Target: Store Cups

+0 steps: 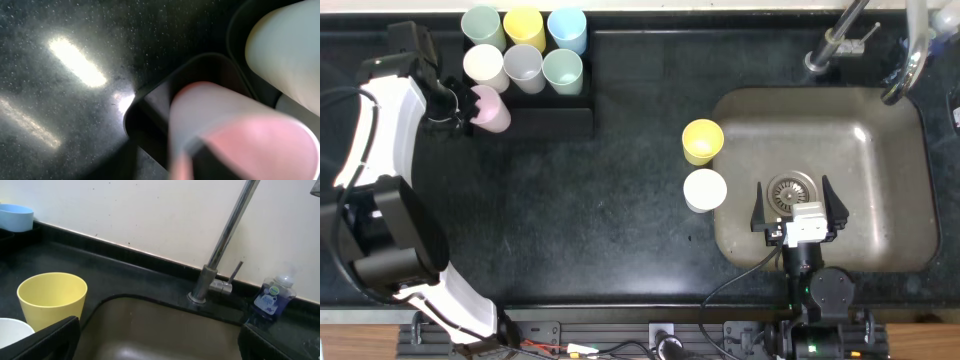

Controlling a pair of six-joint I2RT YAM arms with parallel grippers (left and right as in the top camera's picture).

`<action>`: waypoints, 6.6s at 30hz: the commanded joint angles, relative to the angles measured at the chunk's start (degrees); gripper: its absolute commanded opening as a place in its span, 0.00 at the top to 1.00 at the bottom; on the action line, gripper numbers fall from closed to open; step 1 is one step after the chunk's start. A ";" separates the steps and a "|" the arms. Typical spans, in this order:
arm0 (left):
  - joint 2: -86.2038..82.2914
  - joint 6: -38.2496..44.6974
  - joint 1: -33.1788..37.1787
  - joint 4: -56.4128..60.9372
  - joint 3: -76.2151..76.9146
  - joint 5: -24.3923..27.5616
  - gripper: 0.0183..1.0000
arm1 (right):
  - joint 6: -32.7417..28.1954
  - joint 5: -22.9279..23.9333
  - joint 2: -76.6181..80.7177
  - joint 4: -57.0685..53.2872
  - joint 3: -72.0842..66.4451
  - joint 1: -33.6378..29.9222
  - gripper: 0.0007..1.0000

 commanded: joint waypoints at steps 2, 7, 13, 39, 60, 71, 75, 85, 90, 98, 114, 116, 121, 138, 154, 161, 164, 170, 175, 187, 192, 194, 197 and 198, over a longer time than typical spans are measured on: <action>0.22 0.13 -0.31 -0.28 1.18 -2.14 0.00 | 0.20 0.48 -0.44 0.33 -0.79 0.33 0.00; -4.81 3.65 -0.79 -3.37 1.77 -2.14 0.00 | 0.20 0.48 -0.44 0.33 -0.79 0.33 0.00; -13.92 8.70 -7.02 -9.94 11.91 -2.05 0.00 | 0.20 0.48 -0.44 0.33 -0.79 0.33 0.00; 8.96 12.02 -49.27 -9.70 23.04 0.31 0.00 | 0.20 0.48 -0.44 0.33 -0.79 0.33 0.00; 13.03 12.02 -49.48 -10.27 23.04 8.41 0.00 | 0.20 0.48 -0.44 0.33 -0.79 0.33 0.01; 14.93 12.02 -49.64 -9.70 22.77 7.72 0.07 | 0.20 0.48 -0.44 0.33 -0.79 0.33 0.00; 17.05 12.02 -49.64 -8.90 22.77 7.80 0.12 | 0.20 0.48 -0.44 0.33 -0.79 0.33 0.00; 12.76 13.31 -48.87 -4.52 23.98 4.55 0.98 | 0.20 0.48 -0.44 0.33 -0.79 0.33 0.00; 2.01 13.25 -43.95 -5.62 24.72 -1.99 0.98 | 0.20 0.48 -0.44 0.33 -0.79 0.33 0.00; -7.69 1.86 -20.96 -23.58 24.35 -7.52 0.98 | 0.20 0.48 -0.44 0.33 -0.79 0.33 0.00; -4.44 -1.79 -12.41 -14.62 8.35 -2.56 0.98 | 0.20 0.48 -0.44 0.33 -0.79 0.33 0.00; -3.98 -1.79 -12.41 -14.60 8.35 -2.54 0.98 | 0.20 0.48 -0.44 0.33 -0.79 0.33 0.00; -3.37 -1.79 -12.46 -14.23 8.35 -2.56 0.98 | 0.20 0.48 -0.44 0.33 -0.79 0.33 0.00; 2.10 -3.72 -13.97 -8.81 8.35 -2.99 0.98 | 0.20 0.48 -0.44 0.33 -0.79 0.33 0.00; 5.20 -3.67 -13.97 -9.92 8.35 -5.57 0.98 | 0.20 0.48 -0.44 0.33 -0.79 0.33 0.00; 5.42 -3.69 -13.97 -10.60 8.35 -5.60 0.98 | 0.20 0.48 -0.44 0.33 -0.79 0.33 0.00; 5.49 -3.69 -13.97 -10.58 8.35 -5.60 0.98 | 0.20 0.48 -0.44 0.33 -0.79 0.33 0.00; 6.01 -3.69 -14.01 -10.54 8.28 -5.57 0.98 | 0.20 0.48 -0.44 0.33 -0.79 0.33 0.00; 7.21 -3.69 -14.03 -10.54 8.28 -5.11 0.98 | 0.20 0.48 -0.44 0.33 -0.79 0.33 0.00; 7.43 -3.67 -14.03 -10.99 8.31 -5.09 0.00 | 0.20 0.48 -0.44 0.33 -0.79 0.33 0.00; 3.43 -2.75 -15.41 -11.87 8.31 -5.18 0.00 | 0.20 0.48 -0.44 0.33 -0.79 0.33 0.00; 0.46 -1.44 -16.09 -11.85 8.31 -5.18 0.00 | 0.20 0.48 -0.44 0.33 -0.79 0.33 0.00; -5.16 -1.07 -16.96 -12.28 8.31 -5.57 0.00 | 0.20 0.48 -0.44 0.33 -0.79 0.33 0.00; -6.95 -1.05 -17.18 -12.57 8.31 -5.57 0.00 | 0.20 0.48 -0.44 0.33 -0.79 0.33 0.00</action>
